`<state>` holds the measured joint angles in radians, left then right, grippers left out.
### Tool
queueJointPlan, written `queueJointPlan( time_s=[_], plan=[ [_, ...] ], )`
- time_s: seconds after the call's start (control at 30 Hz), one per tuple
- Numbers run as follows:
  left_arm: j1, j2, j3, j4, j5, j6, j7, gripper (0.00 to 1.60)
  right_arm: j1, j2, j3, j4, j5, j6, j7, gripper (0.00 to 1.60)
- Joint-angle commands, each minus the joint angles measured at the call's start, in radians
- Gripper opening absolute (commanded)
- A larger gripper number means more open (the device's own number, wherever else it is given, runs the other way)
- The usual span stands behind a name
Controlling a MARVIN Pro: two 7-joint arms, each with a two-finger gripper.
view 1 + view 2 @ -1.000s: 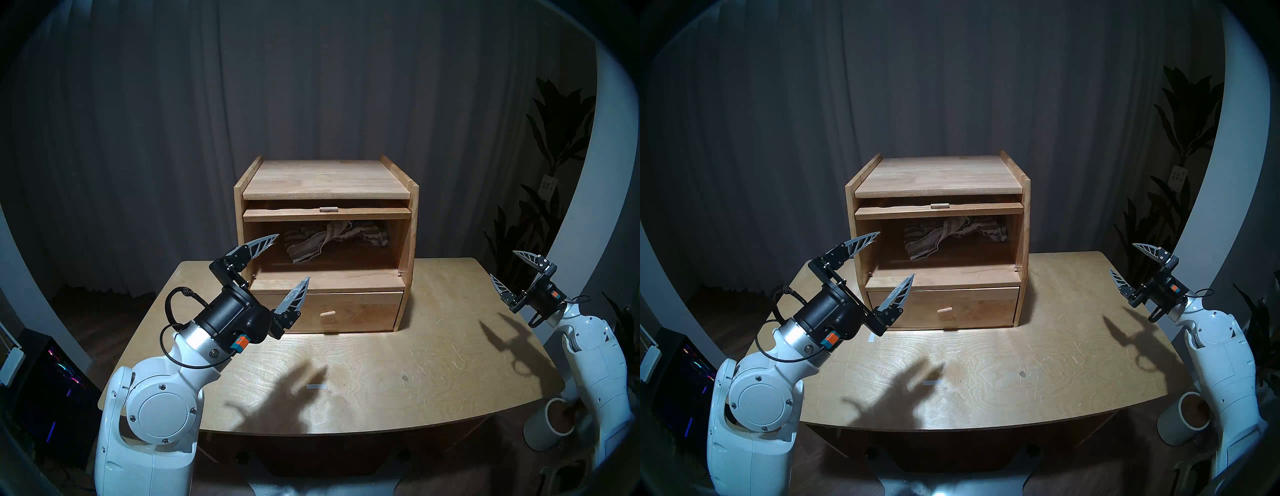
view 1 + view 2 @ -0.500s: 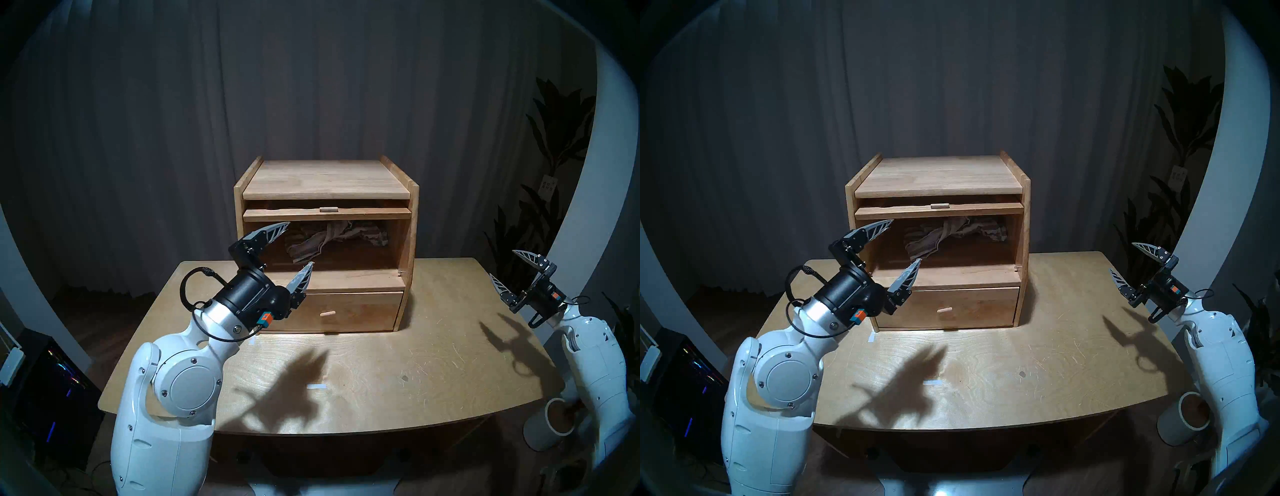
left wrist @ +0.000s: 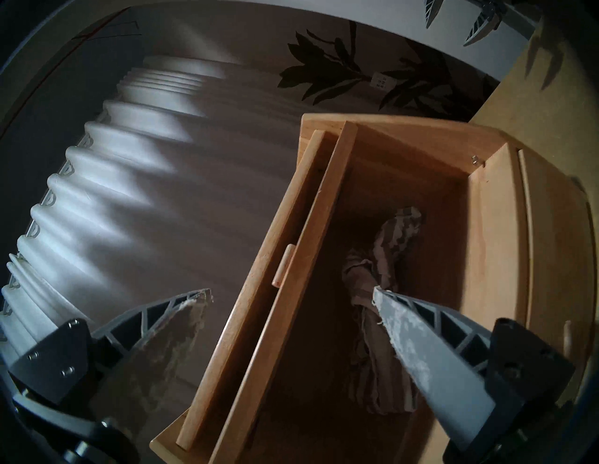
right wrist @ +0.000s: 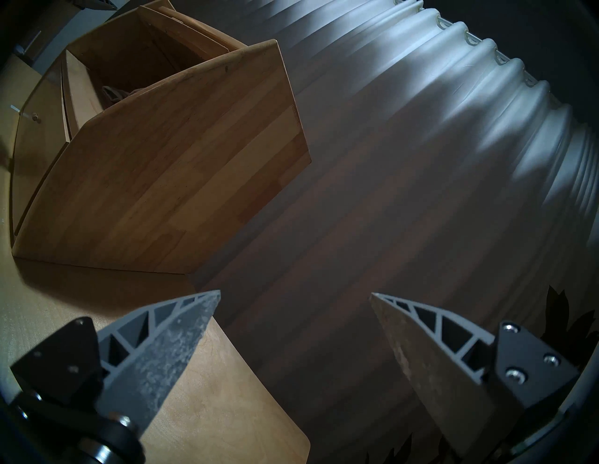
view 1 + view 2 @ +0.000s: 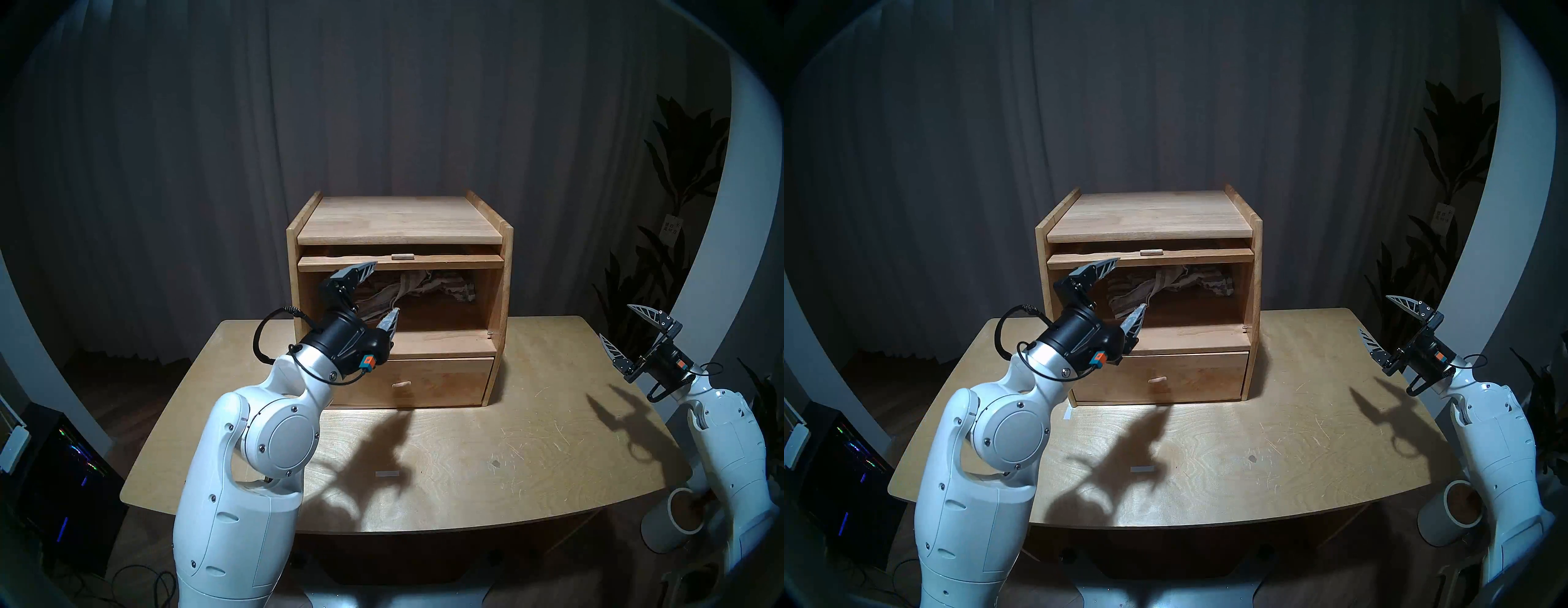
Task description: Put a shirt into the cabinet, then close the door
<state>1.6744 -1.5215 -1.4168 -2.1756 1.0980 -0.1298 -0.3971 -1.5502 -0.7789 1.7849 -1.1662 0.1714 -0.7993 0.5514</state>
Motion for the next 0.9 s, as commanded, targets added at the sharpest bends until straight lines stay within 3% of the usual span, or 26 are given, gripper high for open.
queueJointPlan(
  time_s=[0.0, 0.2, 0.33, 0.57, 0.87],
  plan=[
    [-0.041, -0.024, -0.051, -0.093, 0.082, 0.101, 0.001, 1.6, 0.041, -0.005, -0.004, 0.019, 0.007, -0.066, 0.001, 1.6],
    [0.04, -0.021, -0.052, -0.166, 0.158, 0.18, -0.029, 1.6, 0.065, -0.01, -0.013, 0.053, 0.008, -0.118, 0.008, 1.6],
    [0.129, -0.009, -0.019, -0.203, 0.203, 0.212, -0.078, 1.6, 0.078, -0.013, -0.018, 0.074, 0.008, -0.147, 0.012, 1.6],
    [0.206, 0.008, 0.083, -0.259, 0.272, 0.253, -0.138, 1.6, 0.105, -0.018, -0.028, 0.109, 0.009, -0.161, 0.022, 1.6],
    [0.068, 0.025, 0.188, -0.268, 0.371, 0.331, -0.143, 1.6, 0.14, -0.025, -0.039, 0.145, 0.011, -0.161, 0.037, 1.6]
  ],
)
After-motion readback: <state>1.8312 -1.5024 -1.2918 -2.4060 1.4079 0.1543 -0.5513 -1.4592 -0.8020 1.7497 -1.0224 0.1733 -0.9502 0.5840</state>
